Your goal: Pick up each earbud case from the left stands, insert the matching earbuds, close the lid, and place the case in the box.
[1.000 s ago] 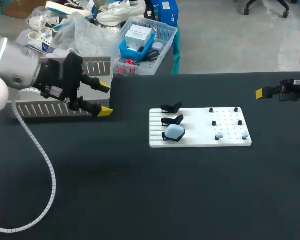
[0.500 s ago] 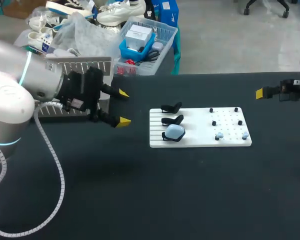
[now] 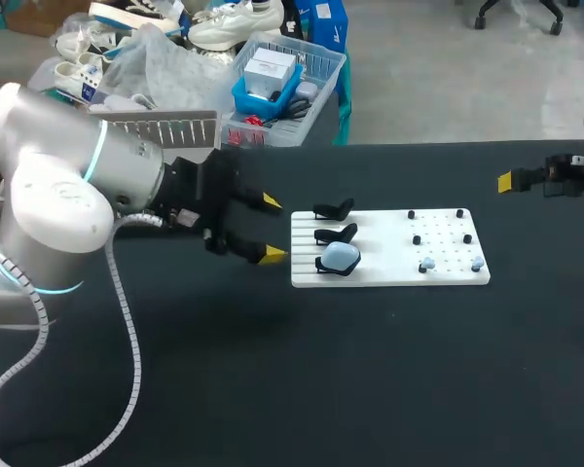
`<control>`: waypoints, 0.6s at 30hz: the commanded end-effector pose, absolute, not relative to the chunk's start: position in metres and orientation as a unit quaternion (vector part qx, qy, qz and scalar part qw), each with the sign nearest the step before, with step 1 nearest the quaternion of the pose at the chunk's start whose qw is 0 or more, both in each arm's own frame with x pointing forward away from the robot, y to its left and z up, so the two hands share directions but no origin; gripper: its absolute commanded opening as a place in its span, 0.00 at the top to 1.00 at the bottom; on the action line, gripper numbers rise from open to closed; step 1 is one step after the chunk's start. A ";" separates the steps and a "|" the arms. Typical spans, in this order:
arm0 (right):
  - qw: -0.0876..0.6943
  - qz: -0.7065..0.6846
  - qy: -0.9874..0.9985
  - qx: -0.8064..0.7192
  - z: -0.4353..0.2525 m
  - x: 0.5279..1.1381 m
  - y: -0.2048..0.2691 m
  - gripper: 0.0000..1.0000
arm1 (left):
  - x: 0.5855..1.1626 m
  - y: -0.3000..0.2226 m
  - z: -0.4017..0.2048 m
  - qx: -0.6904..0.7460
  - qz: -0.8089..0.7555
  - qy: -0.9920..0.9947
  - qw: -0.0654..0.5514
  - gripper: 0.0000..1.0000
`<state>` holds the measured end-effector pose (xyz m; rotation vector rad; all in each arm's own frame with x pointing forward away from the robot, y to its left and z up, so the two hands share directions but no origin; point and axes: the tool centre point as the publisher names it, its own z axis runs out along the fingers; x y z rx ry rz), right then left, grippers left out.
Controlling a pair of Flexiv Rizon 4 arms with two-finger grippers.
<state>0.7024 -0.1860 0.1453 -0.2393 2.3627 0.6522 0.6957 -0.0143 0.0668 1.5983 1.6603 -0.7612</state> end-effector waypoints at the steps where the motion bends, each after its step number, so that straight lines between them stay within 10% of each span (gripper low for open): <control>1: 0.332 0.247 0.906 -0.090 0.147 0.702 -0.186 0.00 | 0.702 -0.025 0.058 0.618 -0.294 0.640 0.348 0.03; 3: 0.332 0.247 0.906 -0.090 0.147 0.702 -0.186 0.00 | 0.703 -0.029 0.054 0.614 -0.292 0.644 0.352 0.20; 18: 0.332 0.247 0.906 -0.090 0.147 0.702 -0.186 0.00 | 0.698 -0.040 0.049 0.593 -0.301 0.653 0.363 0.27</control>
